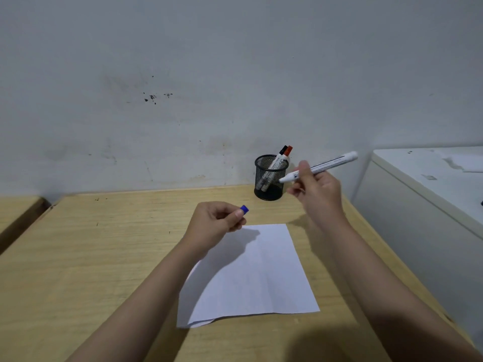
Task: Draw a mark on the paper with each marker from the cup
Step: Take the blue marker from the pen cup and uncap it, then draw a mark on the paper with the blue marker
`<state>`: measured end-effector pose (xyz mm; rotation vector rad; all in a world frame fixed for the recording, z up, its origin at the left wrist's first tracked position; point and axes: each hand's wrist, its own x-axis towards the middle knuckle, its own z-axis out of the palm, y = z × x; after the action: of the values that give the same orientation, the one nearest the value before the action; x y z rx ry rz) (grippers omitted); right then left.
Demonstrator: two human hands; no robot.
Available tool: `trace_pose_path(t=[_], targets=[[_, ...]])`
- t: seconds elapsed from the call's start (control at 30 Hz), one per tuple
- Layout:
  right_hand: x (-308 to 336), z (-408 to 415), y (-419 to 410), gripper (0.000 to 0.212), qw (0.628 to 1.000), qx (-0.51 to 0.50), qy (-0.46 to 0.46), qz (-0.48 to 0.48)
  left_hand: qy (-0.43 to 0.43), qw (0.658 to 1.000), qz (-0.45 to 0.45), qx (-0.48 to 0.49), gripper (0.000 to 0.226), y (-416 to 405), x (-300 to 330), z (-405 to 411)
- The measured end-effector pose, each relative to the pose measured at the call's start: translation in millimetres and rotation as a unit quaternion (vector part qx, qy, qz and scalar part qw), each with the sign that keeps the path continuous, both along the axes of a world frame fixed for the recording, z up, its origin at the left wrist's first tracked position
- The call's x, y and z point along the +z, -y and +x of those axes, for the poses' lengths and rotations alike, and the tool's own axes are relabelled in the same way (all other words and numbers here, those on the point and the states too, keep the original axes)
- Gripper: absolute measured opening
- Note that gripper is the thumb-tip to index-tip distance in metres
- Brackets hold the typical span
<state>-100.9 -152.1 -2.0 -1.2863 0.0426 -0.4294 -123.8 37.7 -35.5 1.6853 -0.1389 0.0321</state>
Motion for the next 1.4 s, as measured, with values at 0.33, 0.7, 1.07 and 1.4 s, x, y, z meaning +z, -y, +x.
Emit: trace_pose_path(t=[0.33, 0.7, 1.07, 1.4], targets=[[-19.3, 0.0, -0.7, 0.023, 0.998, -0.005, -0.044, -0.033, 0.010, 0.949, 0.294, 0.109, 0.024, -33.2, -20.8, 62.5], [-32.8, -1.2, -25.9, 0.018, 0.996, 0.034, -0.052, -0.065, -0.056, 0.946, 0.320, 0.026, 0.047, -40.8, -32.5, 76.1], [-46.2, 2.6, -93.5, 0.017, 0.980, 0.169, -0.101, -0.034, -0.026, 0.926, 0.376, 0.003, 0.056, -108.3, -45.8, 3.9], [-82.1, 14.3, -143.7, 0.028, 0.973, 0.158, -0.154, -0.074, 0.051, 0.902, 0.426, 0.049, 0.066, -117.4, -61.1, 2.0]])
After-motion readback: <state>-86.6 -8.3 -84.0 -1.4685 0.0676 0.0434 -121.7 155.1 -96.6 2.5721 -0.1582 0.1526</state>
